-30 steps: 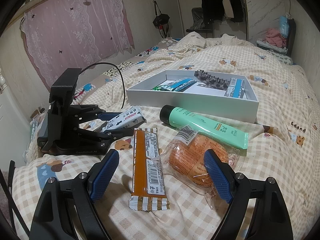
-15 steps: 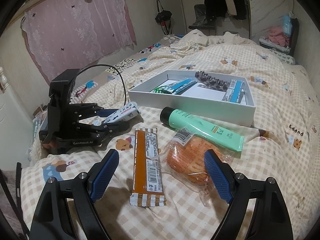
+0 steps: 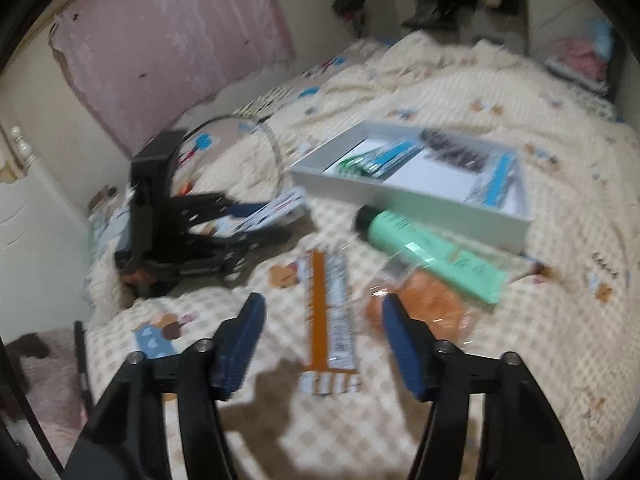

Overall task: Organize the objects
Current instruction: 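Grasp the orange-wrapped snack bar with the right tool while the left tool holds the biscuit pack, then lift the biscuit pack and orange snack bar and carry them over the tray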

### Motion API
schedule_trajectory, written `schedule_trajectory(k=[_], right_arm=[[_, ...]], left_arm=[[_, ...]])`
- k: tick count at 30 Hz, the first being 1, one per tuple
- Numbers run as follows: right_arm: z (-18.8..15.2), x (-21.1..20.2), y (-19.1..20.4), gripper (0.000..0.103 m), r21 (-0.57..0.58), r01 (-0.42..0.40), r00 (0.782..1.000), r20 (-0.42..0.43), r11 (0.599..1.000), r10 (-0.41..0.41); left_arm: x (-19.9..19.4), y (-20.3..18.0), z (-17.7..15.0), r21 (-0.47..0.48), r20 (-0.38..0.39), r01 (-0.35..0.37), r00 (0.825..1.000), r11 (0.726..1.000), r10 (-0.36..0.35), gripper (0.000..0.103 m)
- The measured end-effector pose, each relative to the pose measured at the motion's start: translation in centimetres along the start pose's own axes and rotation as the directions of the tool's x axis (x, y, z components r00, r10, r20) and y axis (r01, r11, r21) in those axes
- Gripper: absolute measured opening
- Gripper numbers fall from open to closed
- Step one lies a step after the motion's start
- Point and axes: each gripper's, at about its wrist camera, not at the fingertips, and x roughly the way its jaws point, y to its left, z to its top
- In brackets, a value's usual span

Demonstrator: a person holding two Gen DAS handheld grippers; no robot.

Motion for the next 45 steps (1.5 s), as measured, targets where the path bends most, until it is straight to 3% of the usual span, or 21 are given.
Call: schedule_trajectory(k=[5,7,9,12,18,20,22,23,24,27,31,34,38,42,45], right_arm=[[1.2,2.1,0.6,0.062,-0.027,0.002,0.997,-0.075,1.000,-0.004],[1.8,3.2,0.9,0.053,-0.037,0.000,0.994,-0.111,0.999,-0.004],[2.3,4.4,1.2,0.052,-0.051,0.012,0.987,-0.157,0.999,-0.020],[2.4,5.7,1.0,0.037,-0.038,0.082,0.971,-0.221,0.996,-0.089],[2.1,6.0,2.5,0.037,-0.155,0.167,0.947,-0.248,0.974,-0.202],[1.8,6.9,3.0,0.037,-0.210,0.228,0.924,-0.262,0.951,-0.279],[1.5,7.7,3.5,0.017,-0.288,0.319,0.883,-0.256,0.903,-0.393],[1.4,7.8,3.7,0.017,-0.297,0.323,0.880,-0.256,0.899,-0.401],[1.5,7.6,3.9,0.017,-0.298,0.322,0.882,-0.252,0.899,-0.399],[2.6,6.0,3.9,0.014,-0.251,0.269,0.922,-0.213,0.930,-0.325],[4.5,5.3,4.2,0.014,-0.221,0.240,0.946,-0.166,0.945,-0.279],[5.5,6.4,4.6,0.014,-0.214,0.233,0.947,-0.172,0.949,-0.272],[5.8,8.5,4.8,0.014,-0.230,0.268,0.931,-0.188,0.935,-0.313],[6.0,9.5,5.2,0.015,-0.242,0.238,0.934,-0.208,0.941,-0.290],[6.2,9.0,5.0,0.015,-0.216,0.170,0.950,-0.222,0.962,-0.218]], left_arm=[[0.1,0.2,0.0,-0.005,0.000,0.005,1.000,1.000,-0.005,0.050],[0.2,0.3,0.0,-0.008,-0.003,0.005,1.000,1.000,-0.005,0.050],[0.3,0.3,0.0,-0.012,-0.008,0.006,1.000,1.000,-0.006,0.050],[0.3,0.4,-0.1,-0.016,-0.012,0.007,1.000,1.000,-0.007,0.050],[0.4,0.3,-0.2,-0.015,-0.013,0.007,1.000,1.000,-0.007,0.050],[0.4,0.4,-0.2,-0.017,-0.012,0.009,1.000,1.000,-0.009,0.050],[0.5,0.4,-0.2,-0.022,-0.016,0.007,1.000,1.000,-0.008,0.050],[0.6,0.5,-0.2,-0.029,-0.021,-0.001,1.000,1.000,0.000,0.050],[0.6,0.6,-0.2,-0.034,-0.023,-0.002,1.000,0.999,0.002,0.050],[0.5,0.9,-0.3,-0.049,-0.019,0.006,1.000,0.999,-0.007,0.050],[0.3,1.2,-0.3,-0.064,-0.013,0.005,1.000,0.998,-0.006,0.050],[0.1,1.7,-0.3,-0.083,-0.007,0.003,1.000,0.997,-0.004,0.050],[-0.3,2.5,-0.4,-0.124,0.006,0.015,1.000,0.992,-0.015,0.050],[-0.4,2.6,-0.5,-0.132,0.002,-0.003,1.000,0.991,0.003,0.050],[-0.5,2.8,-0.5,-0.149,0.001,-0.009,1.000,0.989,0.009,0.050]])
